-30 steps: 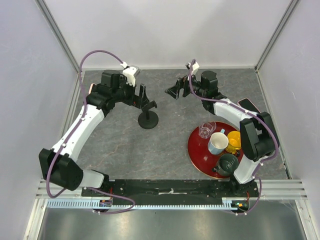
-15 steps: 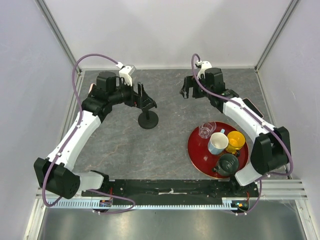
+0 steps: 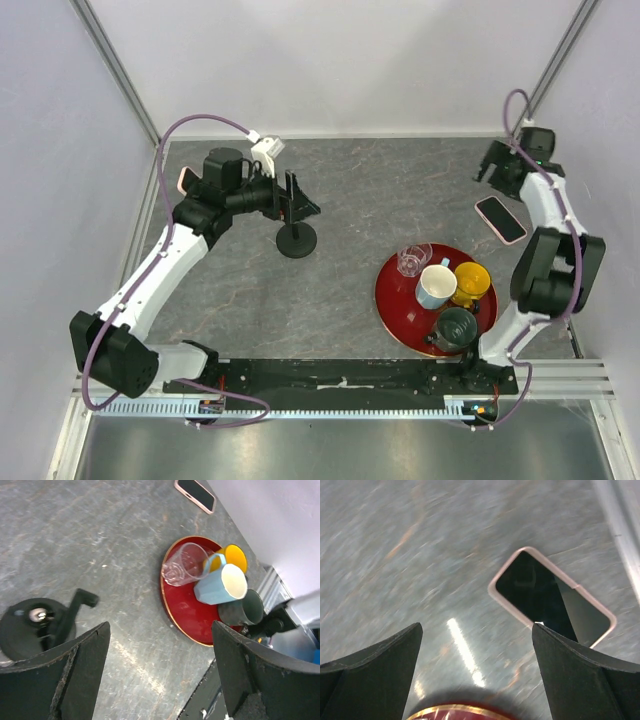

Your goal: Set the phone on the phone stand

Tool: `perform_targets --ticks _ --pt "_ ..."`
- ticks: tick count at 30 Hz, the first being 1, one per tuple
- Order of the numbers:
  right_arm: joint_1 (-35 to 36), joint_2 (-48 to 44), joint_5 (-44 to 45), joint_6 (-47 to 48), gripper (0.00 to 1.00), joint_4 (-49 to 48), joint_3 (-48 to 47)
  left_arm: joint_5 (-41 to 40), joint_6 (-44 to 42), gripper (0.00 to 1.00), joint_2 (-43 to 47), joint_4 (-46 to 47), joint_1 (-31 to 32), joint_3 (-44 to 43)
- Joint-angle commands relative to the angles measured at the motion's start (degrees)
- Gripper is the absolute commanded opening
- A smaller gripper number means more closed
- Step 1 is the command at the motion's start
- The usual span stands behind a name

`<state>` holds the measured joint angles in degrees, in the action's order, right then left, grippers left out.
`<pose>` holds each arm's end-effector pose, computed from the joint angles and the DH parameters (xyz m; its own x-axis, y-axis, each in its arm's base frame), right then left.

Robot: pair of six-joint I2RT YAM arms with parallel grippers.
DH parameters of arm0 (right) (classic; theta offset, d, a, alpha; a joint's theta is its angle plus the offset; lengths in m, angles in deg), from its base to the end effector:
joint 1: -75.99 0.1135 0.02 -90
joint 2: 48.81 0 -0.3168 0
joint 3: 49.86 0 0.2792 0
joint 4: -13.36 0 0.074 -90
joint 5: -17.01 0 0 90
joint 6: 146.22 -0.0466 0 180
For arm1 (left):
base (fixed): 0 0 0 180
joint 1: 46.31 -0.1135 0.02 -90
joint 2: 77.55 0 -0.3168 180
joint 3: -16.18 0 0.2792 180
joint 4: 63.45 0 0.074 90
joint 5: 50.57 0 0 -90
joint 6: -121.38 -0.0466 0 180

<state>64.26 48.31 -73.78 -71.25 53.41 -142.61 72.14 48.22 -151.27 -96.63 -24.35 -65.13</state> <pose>0.4151 -0.0855 0.3222 -0.6116 0.3918 -0.6873 0.3647 0.9106 0.1945 0.2781 -0.1393 0.4056 -0.6055 -0.0187 -0.7956 0.6177 0.6193 -0.4847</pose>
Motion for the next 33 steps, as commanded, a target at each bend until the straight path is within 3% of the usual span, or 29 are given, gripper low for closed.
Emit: perform_targets --ticks 1,5,10,14,18,25,29,33 --pt "-11.0 9.5 -6.8 -3.1 0.98 1.8 -8.3 3.5 2.5 0.88 0.2 2.8 4.1 0.2" --pt "-17.8 14.2 -7.5 -2.9 0.98 2.6 -8.6 2.4 0.8 0.91 0.5 1.9 6.7 -0.4" --pt "-19.4 8.4 -2.2 -4.7 0.98 -2.5 -0.5 2.5 0.5 0.93 0.0 1.6 9.1 -0.6" --pt "-17.4 4.9 0.4 -4.6 0.98 -2.1 0.1 3.4 0.5 0.93 0.3 1.4 9.7 -1.1" --pt "-16.9 4.6 1.7 -13.9 0.98 0.8 1.7 5.8 1.4 0.93 0.2 1.6 9.8 -1.3" --pt "-15.2 -0.5 5.8 -24.9 0.98 -11.3 13.1 6.5 1.7 0.93 0.3 1.8 9.9 -1.4" --pt "-15.2 -1.3 10.7 -25.6 0.98 -12.5 14.9 6.3 1.5 0.93 0.1 1.6 10.3 -1.5" --pt "-15.2 0.3 10.0 -25.1 0.98 -13.2 15.8 6.3 1.4 0.93 -0.3 1.2 10.3 -1.8"
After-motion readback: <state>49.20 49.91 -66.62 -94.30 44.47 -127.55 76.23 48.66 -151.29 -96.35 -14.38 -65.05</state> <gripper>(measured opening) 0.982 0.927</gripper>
